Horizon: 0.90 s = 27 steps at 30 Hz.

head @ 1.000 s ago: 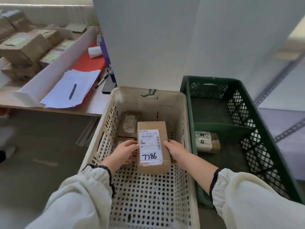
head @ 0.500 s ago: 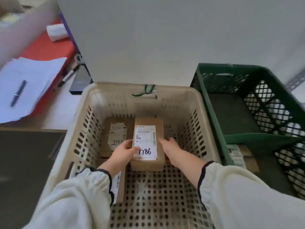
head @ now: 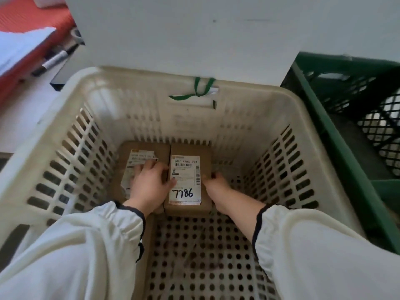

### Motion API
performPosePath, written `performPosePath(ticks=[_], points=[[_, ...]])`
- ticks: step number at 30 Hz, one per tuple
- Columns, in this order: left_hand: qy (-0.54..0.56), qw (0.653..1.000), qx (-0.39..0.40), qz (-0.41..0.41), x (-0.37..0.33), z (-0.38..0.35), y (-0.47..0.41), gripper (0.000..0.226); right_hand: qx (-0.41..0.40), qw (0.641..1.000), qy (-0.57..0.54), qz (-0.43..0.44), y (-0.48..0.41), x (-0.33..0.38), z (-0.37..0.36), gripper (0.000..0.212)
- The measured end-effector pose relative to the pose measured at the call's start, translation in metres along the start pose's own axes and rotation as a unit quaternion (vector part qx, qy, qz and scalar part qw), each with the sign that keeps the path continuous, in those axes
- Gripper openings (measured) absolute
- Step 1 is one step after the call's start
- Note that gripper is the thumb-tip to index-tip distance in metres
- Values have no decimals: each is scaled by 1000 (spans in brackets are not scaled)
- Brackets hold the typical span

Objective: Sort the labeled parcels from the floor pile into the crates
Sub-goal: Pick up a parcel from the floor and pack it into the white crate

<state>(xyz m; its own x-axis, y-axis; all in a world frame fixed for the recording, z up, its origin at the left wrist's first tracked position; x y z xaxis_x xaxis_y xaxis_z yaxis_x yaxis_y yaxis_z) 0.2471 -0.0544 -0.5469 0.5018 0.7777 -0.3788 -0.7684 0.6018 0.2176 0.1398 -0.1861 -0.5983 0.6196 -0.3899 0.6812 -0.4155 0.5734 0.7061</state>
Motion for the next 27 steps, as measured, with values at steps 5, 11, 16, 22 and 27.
performPosePath(ticks=[5, 11, 16, 22, 27], points=[[-29, 999, -46, -8, 4, -15, -1, 50, -9, 1000, 13, 0, -10, -11, -6, 53], [-23, 998, -52, -3, 7, -21, -3, 48, -29, 997, 65, 29, -11, -10, -5, 56], [-34, 999, -11, 2, -3, -6, 4, 52, -67, 987, 140, 43, 17, 12, 4, 63], [47, 997, 55, 8, -22, 48, 42, 64, -36, 947, 281, 148, 101, 55, 30, 57], [64, 991, 115, 10, -51, 147, 103, 57, -14, 915, 359, 182, 201, 111, 87, 49]])
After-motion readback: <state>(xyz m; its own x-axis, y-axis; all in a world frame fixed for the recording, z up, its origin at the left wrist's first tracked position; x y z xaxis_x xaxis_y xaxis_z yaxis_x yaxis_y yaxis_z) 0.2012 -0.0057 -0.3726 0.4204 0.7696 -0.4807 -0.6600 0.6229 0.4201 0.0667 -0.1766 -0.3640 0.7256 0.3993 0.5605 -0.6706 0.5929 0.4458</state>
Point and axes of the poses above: each hand's wrist, its own y-axis away from the middle knuckle, its own z-axis out of the back of the hand, x = y × z, the point moved 3 cm from there along -y, towards the middle knuckle
